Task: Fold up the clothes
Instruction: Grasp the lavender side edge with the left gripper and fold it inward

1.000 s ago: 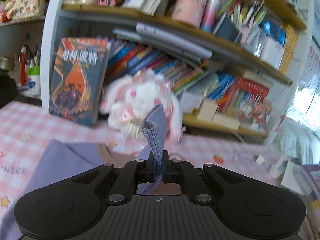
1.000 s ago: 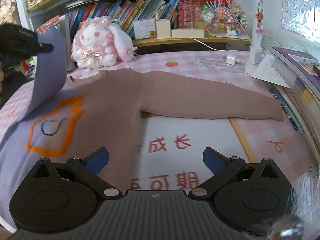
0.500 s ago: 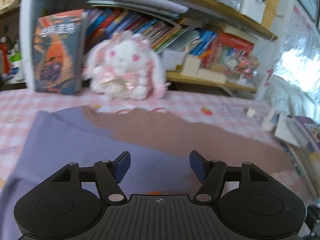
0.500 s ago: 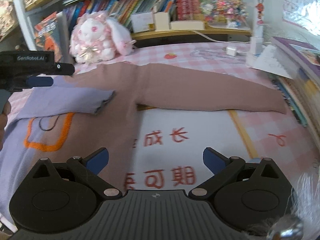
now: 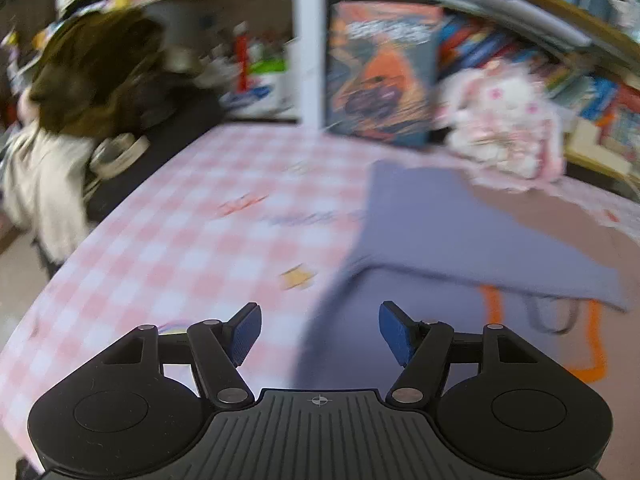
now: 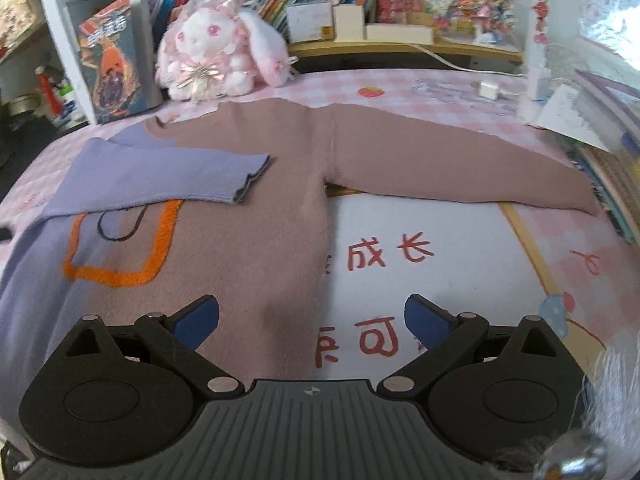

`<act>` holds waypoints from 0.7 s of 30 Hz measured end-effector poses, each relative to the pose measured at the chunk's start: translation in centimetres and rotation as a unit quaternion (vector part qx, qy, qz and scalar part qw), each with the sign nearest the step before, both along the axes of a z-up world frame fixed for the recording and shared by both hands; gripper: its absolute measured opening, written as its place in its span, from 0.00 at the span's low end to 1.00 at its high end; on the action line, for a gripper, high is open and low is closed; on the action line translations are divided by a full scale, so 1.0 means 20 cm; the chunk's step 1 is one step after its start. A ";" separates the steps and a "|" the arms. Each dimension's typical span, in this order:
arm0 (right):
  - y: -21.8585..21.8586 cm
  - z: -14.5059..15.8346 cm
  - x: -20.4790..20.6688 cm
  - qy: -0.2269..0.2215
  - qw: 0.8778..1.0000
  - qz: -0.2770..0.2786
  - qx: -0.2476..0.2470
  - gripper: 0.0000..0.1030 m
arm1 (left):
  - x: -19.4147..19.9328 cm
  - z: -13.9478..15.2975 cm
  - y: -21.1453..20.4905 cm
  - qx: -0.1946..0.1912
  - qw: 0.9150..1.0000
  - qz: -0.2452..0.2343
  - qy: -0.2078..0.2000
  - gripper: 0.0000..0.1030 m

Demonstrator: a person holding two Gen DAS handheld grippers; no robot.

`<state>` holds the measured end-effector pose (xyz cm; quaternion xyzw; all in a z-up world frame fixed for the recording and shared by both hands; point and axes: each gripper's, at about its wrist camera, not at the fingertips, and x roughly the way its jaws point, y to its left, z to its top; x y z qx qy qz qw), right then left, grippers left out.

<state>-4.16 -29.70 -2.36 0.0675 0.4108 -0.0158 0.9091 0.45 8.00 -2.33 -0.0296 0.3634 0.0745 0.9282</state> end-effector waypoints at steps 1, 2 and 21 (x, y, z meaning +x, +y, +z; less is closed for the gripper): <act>0.01 0.00 -0.01 0.005 1.000 -0.005 -0.001 0.96 | 0.00 -0.01 0.03 -0.004 1.000 0.003 0.005 0.65; 0.02 -0.01 -0.01 0.009 1.000 -0.011 -0.002 0.96 | 0.00 -0.02 0.07 -0.008 1.000 0.005 0.009 0.65; 0.25 -0.05 0.01 0.046 0.998 -0.052 0.003 0.10 | 0.10 -0.10 0.30 -0.130 0.991 -0.036 0.026 0.03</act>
